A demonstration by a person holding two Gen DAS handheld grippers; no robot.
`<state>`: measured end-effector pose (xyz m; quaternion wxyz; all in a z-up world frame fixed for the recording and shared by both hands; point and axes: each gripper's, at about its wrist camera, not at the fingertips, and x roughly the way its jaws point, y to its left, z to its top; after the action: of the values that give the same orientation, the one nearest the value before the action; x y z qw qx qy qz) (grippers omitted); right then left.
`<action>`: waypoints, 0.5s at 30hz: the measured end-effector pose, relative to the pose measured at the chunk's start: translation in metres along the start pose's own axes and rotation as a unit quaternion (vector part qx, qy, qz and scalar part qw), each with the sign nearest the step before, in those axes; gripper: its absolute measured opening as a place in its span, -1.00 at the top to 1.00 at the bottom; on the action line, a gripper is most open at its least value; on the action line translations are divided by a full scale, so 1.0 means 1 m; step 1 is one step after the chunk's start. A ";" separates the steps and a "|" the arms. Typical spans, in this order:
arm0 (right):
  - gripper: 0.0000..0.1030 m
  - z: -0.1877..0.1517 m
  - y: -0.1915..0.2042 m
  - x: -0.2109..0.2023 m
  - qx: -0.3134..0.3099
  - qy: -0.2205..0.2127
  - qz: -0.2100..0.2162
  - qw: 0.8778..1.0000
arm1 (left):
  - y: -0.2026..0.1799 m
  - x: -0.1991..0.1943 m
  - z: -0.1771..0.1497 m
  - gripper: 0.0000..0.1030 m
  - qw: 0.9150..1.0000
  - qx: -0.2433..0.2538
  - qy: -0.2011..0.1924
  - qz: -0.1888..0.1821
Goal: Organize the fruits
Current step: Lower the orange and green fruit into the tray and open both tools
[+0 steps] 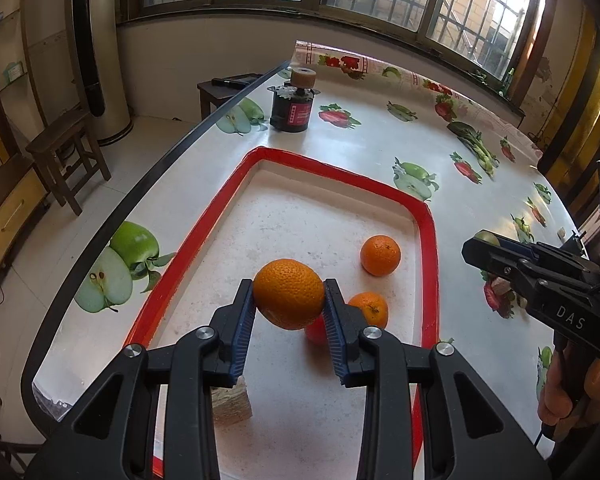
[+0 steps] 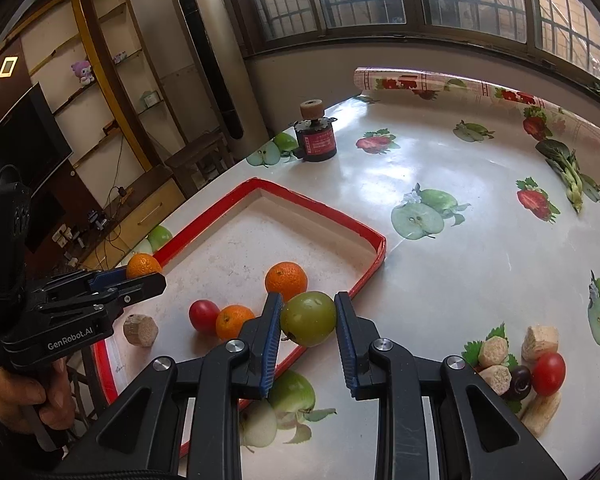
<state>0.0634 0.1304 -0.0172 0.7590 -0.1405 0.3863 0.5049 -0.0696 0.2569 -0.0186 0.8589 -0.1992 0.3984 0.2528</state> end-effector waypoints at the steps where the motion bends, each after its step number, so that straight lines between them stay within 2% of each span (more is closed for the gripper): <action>1: 0.48 0.004 -0.001 0.003 0.002 0.000 0.000 1.000 | 0.000 0.002 0.002 0.40 1.000 0.001 0.001 0.000; 8: 0.48 0.027 -0.003 0.032 0.009 0.006 0.006 1.000 | 0.005 0.023 0.020 0.40 1.000 0.000 0.010 0.009; 15: 0.48 0.041 -0.006 0.078 0.016 0.035 0.009 0.999 | 0.008 0.053 0.032 0.40 0.999 -0.009 0.030 0.014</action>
<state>0.1018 0.2039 -0.0480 0.7425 -0.1426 0.4220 0.5003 -0.0260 0.2954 -0.0421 0.8414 -0.2085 0.4242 0.2620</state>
